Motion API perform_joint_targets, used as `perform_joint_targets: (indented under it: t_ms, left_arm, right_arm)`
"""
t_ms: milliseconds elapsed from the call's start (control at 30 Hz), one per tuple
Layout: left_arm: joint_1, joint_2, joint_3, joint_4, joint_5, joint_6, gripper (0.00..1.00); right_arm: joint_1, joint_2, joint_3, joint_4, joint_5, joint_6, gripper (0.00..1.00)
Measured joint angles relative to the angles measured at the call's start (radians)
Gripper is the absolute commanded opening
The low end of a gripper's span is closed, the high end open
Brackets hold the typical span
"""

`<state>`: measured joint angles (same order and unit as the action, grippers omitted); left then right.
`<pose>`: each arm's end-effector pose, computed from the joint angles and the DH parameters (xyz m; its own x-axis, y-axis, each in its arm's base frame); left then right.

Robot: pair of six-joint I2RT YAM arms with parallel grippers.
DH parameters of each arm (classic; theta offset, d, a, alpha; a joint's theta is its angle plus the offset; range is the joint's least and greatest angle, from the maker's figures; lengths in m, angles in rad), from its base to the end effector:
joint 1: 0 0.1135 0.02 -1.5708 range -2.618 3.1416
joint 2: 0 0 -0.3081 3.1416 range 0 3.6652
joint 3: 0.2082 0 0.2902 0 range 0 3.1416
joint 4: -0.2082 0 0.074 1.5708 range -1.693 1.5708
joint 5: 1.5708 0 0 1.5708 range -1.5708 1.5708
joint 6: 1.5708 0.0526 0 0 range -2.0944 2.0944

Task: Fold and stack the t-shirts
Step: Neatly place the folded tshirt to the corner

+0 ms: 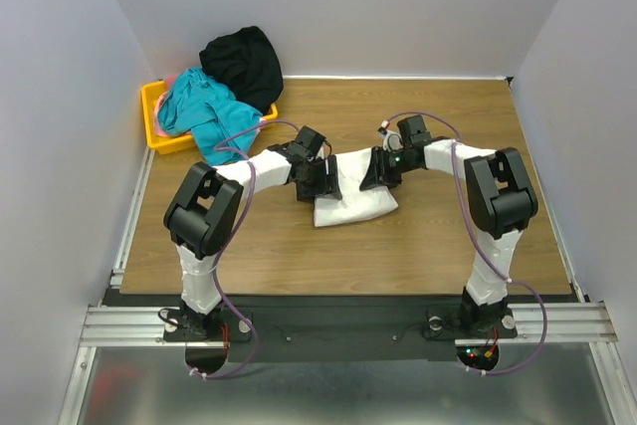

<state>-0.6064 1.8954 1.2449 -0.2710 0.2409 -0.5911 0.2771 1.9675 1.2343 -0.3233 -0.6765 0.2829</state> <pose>0.3677 -0.2703 0.1817 -0.9179 -0.0219 -0.3961 0.1932 0.8473 -0.4947 0.4207 0.1539 0.1521 -0.9464 -0.0429 -0.3202 -0.2555 0.7058 0.6607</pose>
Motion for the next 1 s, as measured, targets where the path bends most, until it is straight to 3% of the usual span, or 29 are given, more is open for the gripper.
perform_joint_targets:
  t_ms: [67, 133, 367, 467, 667, 1000]
  left_arm:
    - [0.000, 0.001, 0.001, 0.001, 0.002, 0.000, 0.79]
    - [0.001, 0.001, 0.003, 0.002, 0.007, 0.000, 0.87]
    - [0.015, -0.003, 0.035, -0.010, 0.013, 0.013, 0.92]
    - [0.043, -0.024, 0.034, -0.026, 0.013, 0.020, 0.92]
    - [0.108, -0.151, -0.001, -0.042, 0.011, 0.038, 0.92]
    - [0.117, -0.195, -0.042, -0.090, 0.013, 0.059, 0.92]
  right_arm:
    - [0.009, 0.013, 0.000, -0.002, 0.006, 0.012, 0.07]
    - [0.012, 0.017, 0.001, -0.002, 0.012, 0.023, 0.00]
    - [0.005, 0.031, 0.084, -0.045, 0.087, 0.016, 0.00]
    - [-0.027, 0.066, 0.204, -0.120, 0.150, -0.044, 0.00]
    - [-0.113, 0.137, 0.462, -0.268, 0.371, -0.226, 0.00]
    - [-0.285, 0.212, 0.617, -0.376, 0.681, -0.404, 0.00]
